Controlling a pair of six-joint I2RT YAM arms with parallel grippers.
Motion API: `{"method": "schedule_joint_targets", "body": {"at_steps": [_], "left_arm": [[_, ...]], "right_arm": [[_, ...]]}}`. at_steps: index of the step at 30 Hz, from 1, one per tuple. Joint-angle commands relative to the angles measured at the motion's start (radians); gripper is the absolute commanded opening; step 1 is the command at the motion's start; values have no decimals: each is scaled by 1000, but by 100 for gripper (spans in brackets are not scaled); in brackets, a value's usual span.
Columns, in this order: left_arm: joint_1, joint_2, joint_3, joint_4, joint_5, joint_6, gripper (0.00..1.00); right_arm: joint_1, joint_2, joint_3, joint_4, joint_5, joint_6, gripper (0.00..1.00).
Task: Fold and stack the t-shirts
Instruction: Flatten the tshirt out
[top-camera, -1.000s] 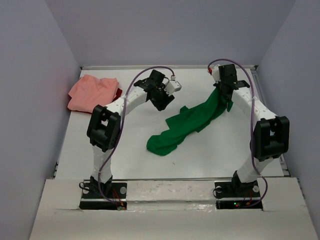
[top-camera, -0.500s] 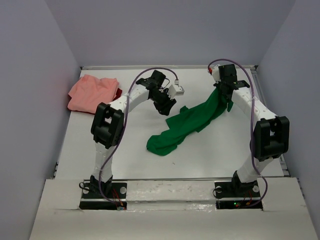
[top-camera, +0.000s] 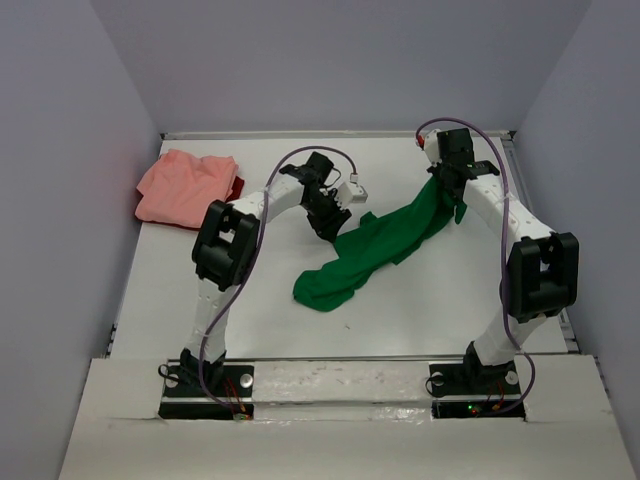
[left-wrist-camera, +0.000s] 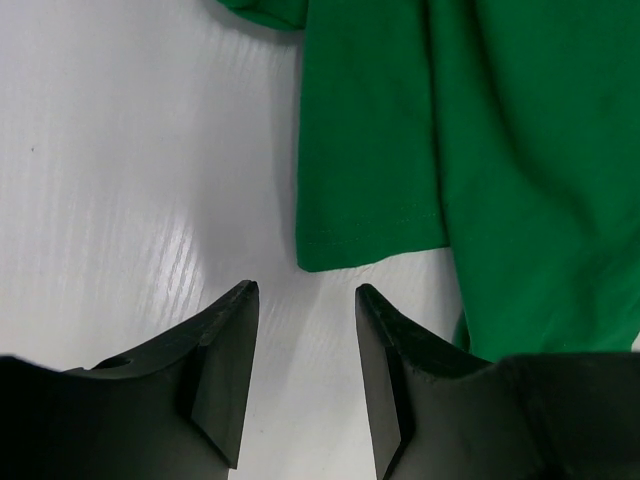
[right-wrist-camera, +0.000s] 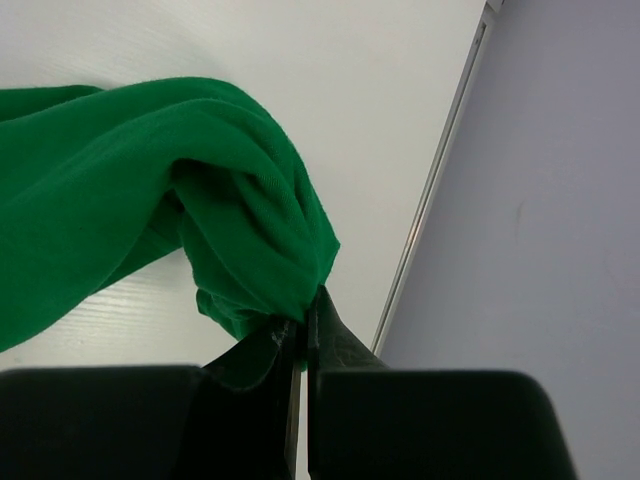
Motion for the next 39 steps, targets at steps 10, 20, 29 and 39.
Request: {"method": "schedule_joint_targets", "body": {"at_steps": [10,20,29,39], "left_arm": [[-25,43,26,-1,51,6,53],[-56,69,43,-4,49,2,52],[-59,51,30,15,-47,-32,0],[-21,-210,-74,90,-438,-52,0]], "right_arm": [[-7,9,-7,-1,10,10,0],[-7,5,-19,-2,10,7,0],[-7,-2,-45,-2,14,2,0],[-7,-31,-19,-31,-32,1,0]]}}
